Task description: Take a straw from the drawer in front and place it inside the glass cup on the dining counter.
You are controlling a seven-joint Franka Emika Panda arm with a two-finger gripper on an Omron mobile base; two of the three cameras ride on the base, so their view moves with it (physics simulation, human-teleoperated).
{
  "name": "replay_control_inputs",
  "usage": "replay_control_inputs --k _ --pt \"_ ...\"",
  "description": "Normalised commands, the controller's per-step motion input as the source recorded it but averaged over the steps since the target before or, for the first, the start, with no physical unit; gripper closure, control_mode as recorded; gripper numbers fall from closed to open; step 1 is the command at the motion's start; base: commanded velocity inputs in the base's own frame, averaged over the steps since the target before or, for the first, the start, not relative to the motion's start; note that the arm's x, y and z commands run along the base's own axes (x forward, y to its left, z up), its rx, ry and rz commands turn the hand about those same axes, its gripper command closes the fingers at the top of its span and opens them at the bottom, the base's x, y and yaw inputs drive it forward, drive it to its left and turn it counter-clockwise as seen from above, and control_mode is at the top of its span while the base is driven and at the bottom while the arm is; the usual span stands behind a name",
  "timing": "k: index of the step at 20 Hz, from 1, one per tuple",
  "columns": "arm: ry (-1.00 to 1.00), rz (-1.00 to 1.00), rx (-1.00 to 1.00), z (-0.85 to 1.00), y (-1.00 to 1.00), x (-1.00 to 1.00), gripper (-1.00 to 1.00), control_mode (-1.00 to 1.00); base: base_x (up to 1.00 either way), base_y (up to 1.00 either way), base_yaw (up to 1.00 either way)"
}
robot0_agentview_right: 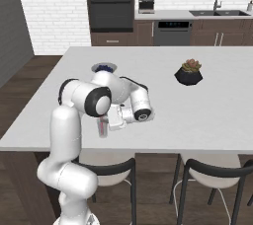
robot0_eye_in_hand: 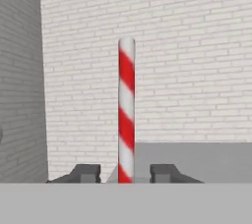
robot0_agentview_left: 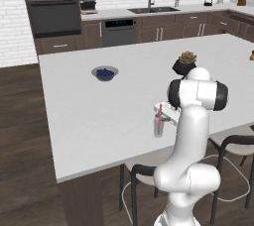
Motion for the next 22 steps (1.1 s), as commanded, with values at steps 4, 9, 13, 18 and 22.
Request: replay_control_inputs --k 4,9,13,18,22 --pt "0.0 0.02 0.0 0.01 0.0 -0.04 -1.0 -1.0 0.0 0.0 0.0" --pt "-0.04 0.01 0.0 0.33 0.0 -0.14 -1.0 -1.0 0.0 0.0 0.0" --pt "-0.08 0.0 0.0 0.5 -0.02 -0.3 -1.0 -1.0 0.0 0.0 0.0" --pt "-0.09 0.0 0.0 0.54 -0.03 -0.3 -1.0 -1.0 0.0 0.0 0.0" --pt "-0.1 0.0 0.0 0.67 -0.01 -0.18 -1.0 -1.0 0.0 0.0 0.0"
